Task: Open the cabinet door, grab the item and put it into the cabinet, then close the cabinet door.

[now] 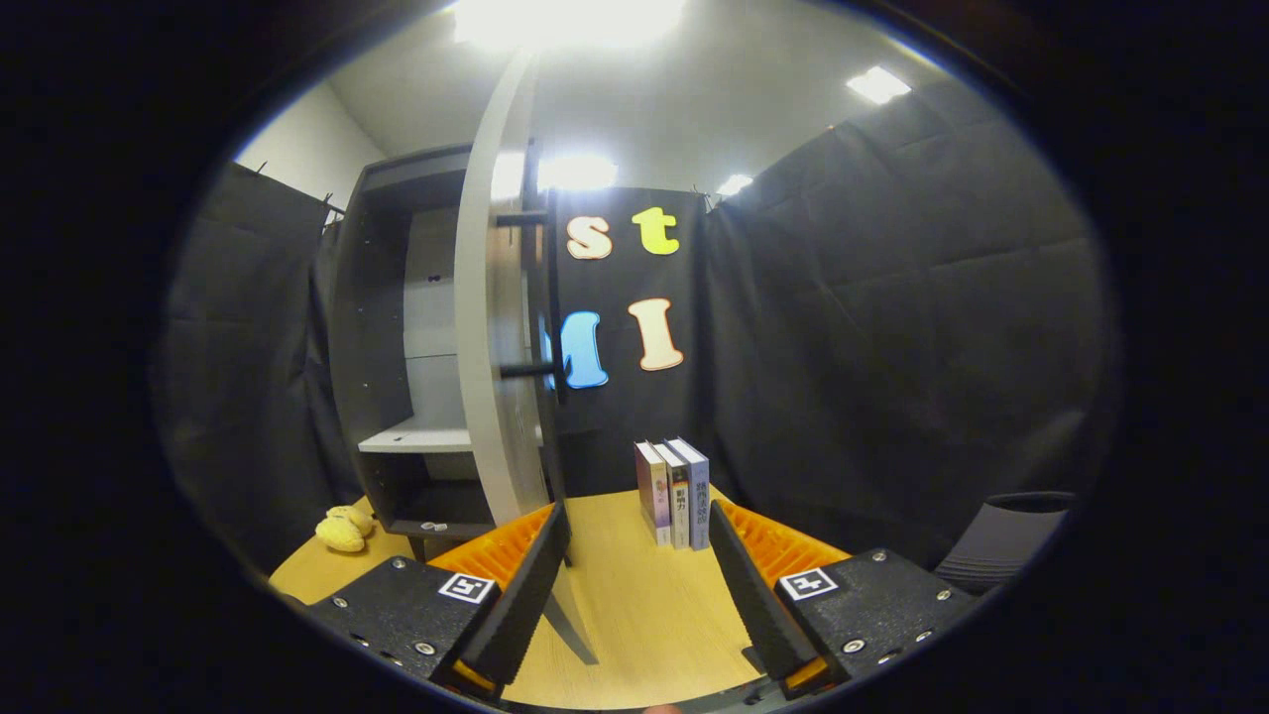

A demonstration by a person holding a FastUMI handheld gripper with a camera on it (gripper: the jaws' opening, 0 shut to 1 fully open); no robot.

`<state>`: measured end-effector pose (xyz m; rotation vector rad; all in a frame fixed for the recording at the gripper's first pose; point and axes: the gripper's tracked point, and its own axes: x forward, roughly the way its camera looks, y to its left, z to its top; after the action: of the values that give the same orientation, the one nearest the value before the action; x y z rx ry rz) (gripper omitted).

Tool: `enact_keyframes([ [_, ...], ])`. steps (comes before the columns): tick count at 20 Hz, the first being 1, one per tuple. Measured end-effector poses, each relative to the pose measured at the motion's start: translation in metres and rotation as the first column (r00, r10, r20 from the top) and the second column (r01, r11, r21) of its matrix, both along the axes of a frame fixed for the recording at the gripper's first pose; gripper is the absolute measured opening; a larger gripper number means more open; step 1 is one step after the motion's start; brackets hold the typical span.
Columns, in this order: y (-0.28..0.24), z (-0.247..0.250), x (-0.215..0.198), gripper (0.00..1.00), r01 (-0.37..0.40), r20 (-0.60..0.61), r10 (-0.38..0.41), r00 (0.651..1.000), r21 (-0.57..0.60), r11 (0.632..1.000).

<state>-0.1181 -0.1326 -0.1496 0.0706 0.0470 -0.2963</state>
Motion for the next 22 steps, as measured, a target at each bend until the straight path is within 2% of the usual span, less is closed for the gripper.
enact_keyframes([
  [2, 0.020, -0.065, -0.018, 0.89, 0.003, -0.099, -0.003, 0.995, -0.005, 1.000],
  [4, 0.052, -0.117, -0.028, 0.89, -0.029, -0.182, 0.027, 0.983, -0.005, 1.000],
  [8, 0.132, -0.181, -0.029, 0.89, -0.102, -0.238, 0.114, 0.964, 0.063, 0.993],
  [15, 0.236, -0.240, 0.013, 0.89, -0.232, -0.253, 0.265, 0.930, 0.152, 0.961],
  [22, 0.267, -0.261, 0.070, 0.88, -0.250, -0.220, 0.289, 0.931, 0.189, 0.950],
])
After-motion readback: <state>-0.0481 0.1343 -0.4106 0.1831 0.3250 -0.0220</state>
